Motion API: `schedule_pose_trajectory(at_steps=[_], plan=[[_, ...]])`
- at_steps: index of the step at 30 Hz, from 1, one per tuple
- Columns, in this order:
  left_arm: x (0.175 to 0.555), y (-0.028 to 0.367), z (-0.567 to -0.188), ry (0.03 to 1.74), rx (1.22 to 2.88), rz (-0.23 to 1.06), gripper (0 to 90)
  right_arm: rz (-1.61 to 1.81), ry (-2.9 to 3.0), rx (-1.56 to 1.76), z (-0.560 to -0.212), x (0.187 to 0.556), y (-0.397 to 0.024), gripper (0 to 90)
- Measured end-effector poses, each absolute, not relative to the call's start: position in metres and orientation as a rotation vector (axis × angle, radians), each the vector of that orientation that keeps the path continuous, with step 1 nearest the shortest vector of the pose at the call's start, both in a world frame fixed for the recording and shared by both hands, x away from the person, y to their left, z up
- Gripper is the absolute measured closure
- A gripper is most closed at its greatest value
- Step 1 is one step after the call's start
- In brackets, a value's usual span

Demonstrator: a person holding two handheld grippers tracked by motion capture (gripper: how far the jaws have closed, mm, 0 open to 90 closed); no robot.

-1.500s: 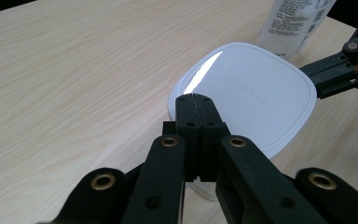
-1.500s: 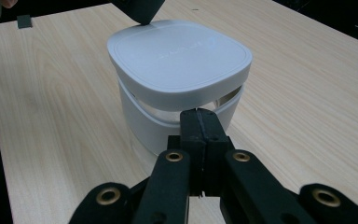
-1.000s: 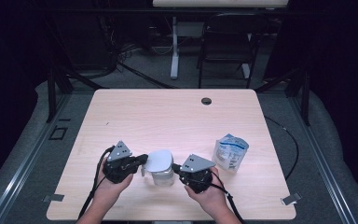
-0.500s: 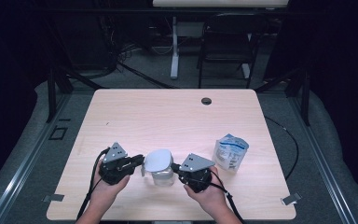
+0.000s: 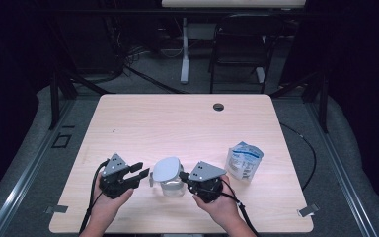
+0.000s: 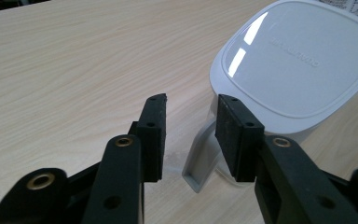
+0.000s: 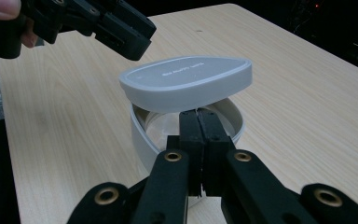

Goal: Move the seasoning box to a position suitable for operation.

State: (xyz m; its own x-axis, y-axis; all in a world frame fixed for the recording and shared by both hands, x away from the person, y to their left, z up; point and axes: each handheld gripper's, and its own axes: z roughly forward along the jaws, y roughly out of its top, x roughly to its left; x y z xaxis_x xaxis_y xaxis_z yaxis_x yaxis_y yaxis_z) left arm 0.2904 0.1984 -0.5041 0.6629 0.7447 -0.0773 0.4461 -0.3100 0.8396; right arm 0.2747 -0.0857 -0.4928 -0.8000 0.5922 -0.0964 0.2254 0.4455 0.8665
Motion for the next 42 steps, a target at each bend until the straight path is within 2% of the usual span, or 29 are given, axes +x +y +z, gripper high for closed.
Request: schedule_pose_trajectory(at_steps=[10,26,31,35,42], plan=[[0.285,0.202,-0.516,0.948,1.949,0.406,57.6,1.306,2.309,0.686,-0.489,0.275,-0.083,89.8],[0.277,0.198,-0.536,0.954,2.002,0.393,55.0,1.321,2.301,0.659,-0.481,0.275,-0.078,89.5],[0.278,0.194,-0.541,0.95,2.013,0.388,56.2,1.325,2.295,0.652,-0.478,0.276,-0.076,89.3],[0.278,0.192,-0.543,0.95,2.028,0.389,62.7,1.33,2.293,0.649,-0.477,0.276,-0.075,89.4],[0.278,0.19,-0.544,0.941,2.028,0.385,66.1,1.331,2.288,0.637,-0.473,0.276,-0.074,89.3]])
